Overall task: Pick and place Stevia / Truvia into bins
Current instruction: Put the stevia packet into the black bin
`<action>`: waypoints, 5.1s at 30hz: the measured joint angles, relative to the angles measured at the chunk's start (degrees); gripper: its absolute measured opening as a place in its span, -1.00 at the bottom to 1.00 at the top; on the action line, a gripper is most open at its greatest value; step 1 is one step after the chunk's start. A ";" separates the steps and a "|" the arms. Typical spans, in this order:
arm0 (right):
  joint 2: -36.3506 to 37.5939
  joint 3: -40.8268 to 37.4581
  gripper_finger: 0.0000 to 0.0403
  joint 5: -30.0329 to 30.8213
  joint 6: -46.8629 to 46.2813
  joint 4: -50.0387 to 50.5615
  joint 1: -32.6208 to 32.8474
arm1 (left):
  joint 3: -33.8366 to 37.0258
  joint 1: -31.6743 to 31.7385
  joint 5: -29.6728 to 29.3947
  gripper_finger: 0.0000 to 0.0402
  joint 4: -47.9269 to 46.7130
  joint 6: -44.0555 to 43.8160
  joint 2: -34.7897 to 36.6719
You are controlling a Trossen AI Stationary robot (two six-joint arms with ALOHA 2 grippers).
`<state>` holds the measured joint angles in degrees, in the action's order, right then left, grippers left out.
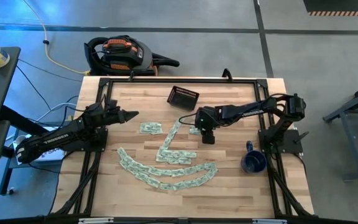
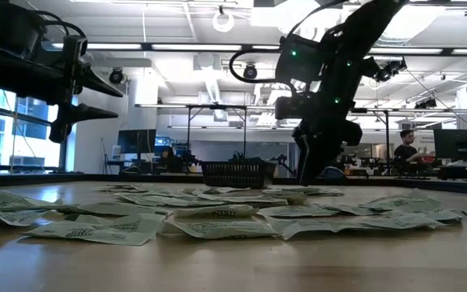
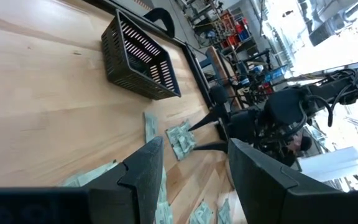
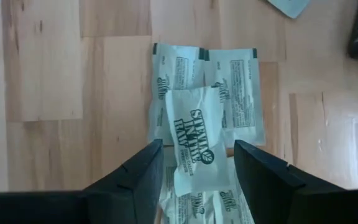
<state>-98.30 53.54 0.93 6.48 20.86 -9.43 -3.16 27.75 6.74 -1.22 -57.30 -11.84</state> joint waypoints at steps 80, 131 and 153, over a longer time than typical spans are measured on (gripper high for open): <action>-5.29 22.82 -0.97 0.32 -9.83 2.12 -16.06 | 0.00 -0.02 -0.05 0.08 -3.20 -0.13 0.02; -9.69 18.68 0.02 -3.25 12.86 17.10 -7.05 | 0.00 -0.01 1.51 0.08 -3.40 1.53 -0.07; -9.65 9.50 -0.16 -3.32 9.55 3.29 -6.70 | 0.00 0.00 1.42 0.08 -3.91 1.31 -0.07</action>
<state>-107.95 63.04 -2.39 16.03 24.15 -16.13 -3.16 27.75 8.16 -5.13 -55.99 -11.90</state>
